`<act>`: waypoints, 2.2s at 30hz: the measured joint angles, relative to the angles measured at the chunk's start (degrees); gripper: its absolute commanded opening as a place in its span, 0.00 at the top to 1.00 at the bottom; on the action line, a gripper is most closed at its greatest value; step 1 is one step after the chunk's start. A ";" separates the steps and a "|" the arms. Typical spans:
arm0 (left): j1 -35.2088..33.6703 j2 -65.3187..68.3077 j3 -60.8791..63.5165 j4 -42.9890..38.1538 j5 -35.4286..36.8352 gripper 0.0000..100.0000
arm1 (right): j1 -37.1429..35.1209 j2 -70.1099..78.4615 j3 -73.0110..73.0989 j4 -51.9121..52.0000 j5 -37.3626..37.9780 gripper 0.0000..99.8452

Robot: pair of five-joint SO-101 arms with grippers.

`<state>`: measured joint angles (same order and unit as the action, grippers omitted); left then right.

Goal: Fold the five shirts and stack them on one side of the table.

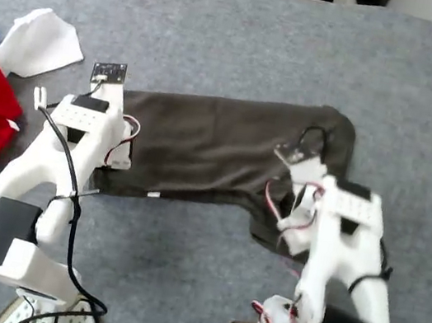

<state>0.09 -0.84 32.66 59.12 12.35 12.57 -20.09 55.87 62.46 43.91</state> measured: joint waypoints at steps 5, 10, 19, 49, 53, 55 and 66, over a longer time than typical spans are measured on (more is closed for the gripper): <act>0.00 0.00 0.00 0.00 -0.44 0.97 | 0.00 -14.95 1.32 5.27 2.11 0.98; -0.53 0.00 0.00 0.00 -2.81 0.97 | 0.00 -20.31 -2.20 3.52 2.20 0.98; -2.11 0.00 0.00 -2.64 -2.55 0.97 | -1.76 -0.62 -5.80 -8.79 -0.79 0.99; -2.55 4.31 0.62 -5.98 -1.85 0.97 | -2.55 7.82 -19.08 -4.13 -5.54 0.99; -2.55 4.66 0.53 -5.98 -1.76 0.97 | -2.90 15.56 -20.04 -4.13 -6.07 0.99; -2.55 4.84 0.53 -5.98 -1.76 0.97 | -2.90 15.74 -19.16 -5.10 -6.07 0.99; -2.55 4.84 0.53 -5.98 -1.76 0.97 | -2.99 -1.85 4.66 -6.95 0.53 0.99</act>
<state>-2.46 4.00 33.19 53.14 10.59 9.58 -21.93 60.53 55.52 44.44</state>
